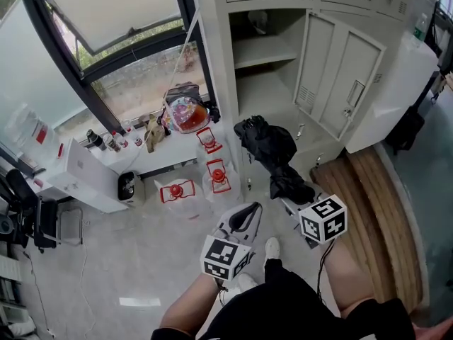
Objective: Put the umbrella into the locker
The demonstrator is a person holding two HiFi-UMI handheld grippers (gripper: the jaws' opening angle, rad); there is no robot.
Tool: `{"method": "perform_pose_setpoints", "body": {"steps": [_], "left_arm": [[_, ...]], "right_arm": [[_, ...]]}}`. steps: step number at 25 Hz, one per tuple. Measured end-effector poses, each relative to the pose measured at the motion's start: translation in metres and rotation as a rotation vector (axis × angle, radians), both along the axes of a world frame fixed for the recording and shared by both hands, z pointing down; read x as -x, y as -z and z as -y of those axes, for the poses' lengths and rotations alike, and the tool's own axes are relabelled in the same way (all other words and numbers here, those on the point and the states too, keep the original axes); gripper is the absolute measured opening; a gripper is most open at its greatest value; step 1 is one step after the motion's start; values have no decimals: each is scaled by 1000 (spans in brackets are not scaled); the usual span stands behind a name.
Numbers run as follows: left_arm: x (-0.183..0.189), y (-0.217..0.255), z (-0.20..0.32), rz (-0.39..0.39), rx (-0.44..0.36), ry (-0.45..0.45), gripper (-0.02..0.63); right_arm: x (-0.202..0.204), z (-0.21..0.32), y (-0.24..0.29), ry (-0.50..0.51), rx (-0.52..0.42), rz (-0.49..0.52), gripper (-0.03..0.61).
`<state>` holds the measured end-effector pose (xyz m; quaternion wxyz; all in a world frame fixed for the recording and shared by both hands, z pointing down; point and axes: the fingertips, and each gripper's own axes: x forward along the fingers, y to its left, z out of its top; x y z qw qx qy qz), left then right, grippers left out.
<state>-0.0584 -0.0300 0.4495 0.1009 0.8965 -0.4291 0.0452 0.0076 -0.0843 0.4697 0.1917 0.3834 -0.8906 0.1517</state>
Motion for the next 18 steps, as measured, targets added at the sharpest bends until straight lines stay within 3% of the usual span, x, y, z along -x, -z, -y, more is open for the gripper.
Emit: {"method": "perform_pose_setpoints", "body": {"steps": [18], "left_arm": [[-35, 3, 111, 18, -7, 19, 20]], "right_arm": [[-35, 126, -7, 11, -11, -67, 227]]}}
